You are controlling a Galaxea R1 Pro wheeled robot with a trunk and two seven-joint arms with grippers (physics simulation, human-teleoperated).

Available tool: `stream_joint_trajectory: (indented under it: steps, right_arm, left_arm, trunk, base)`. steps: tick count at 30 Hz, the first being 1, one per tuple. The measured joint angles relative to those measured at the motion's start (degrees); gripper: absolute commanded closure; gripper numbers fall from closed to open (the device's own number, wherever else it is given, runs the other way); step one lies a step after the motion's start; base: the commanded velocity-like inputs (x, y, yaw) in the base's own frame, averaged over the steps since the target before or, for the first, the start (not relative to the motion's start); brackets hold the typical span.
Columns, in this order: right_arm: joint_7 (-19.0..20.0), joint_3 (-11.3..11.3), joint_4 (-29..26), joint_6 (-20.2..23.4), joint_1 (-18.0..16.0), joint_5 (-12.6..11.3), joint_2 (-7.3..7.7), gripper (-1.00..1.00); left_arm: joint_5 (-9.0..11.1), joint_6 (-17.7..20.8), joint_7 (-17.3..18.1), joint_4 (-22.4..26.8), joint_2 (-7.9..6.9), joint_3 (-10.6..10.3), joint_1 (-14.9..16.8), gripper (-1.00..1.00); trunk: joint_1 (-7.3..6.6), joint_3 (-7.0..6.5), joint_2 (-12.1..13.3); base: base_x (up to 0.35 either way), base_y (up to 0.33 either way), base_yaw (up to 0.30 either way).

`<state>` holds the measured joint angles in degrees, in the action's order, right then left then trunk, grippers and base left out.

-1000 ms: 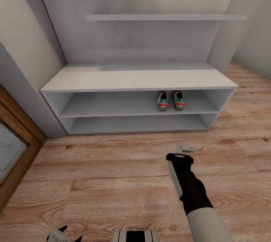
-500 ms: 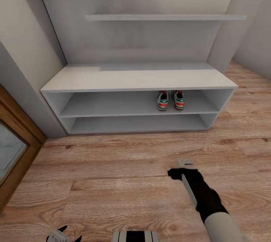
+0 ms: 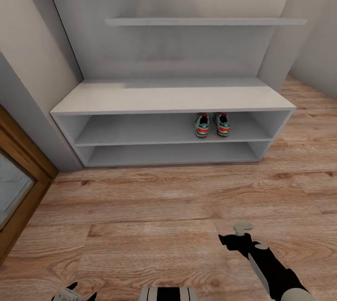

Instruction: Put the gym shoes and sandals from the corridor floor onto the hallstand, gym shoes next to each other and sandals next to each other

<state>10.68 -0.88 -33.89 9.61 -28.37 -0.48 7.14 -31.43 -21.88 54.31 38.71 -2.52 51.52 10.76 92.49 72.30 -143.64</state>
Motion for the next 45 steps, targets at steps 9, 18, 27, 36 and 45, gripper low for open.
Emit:
stream_joint_trajectory:
  steps: [9, 18, 27, 36, 45]
  right_arm:
    - [0.86, -0.08, 18.39, -21.25, 0.43, 0.07, 0.61, -1.0]
    - [1.03, -0.11, 25.2, -28.55, 0.46, 0.39, 0.63, -1.0]
    - [0.65, -0.18, 26.16, -29.68, 0.73, 0.45, 0.22, -1.0]
    - [0.2, -0.11, 26.35, -29.86, 1.26, 0.23, 0.4, -1.0]
    - [0.14, 0.01, 26.34, -29.89, 1.65, 0.05, 0.42, -1.0]
  left_arm:
    - [0.08, 0.0, 0.01, -0.01, 0.14, 2.99, 0.05, -1.0]
    - [0.01, 0.0, 0.0, -0.21, 0.19, 3.3, 0.05, -1.0]
    - [0.08, 0.0, 0.0, -0.42, 0.18, 4.19, 0.05, -1.0]
    - [0.09, -0.01, 0.0, -0.4, 0.12, 6.38, 0.05, -1.0]
    - [0.07, -0.05, 0.0, -0.53, 0.18, 6.47, 0.06, -1.0]
  trunk:
    - [0.0, 0.0, 0.0]
    - [0.0, 0.0, 0.0]
    - [0.0, 0.0, 0.0]
    - [0.0, -0.02, 0.0]
    - [0.0, -0.24, 0.0]
  base:
    - [0.0, 0.0, 0.0]
    - [0.0, 0.0, 0.0]
    - [0.0, 0.0, 0.0]
    - [0.0, 0.0, -0.023]
    - [0.0, 0.0, -0.19]
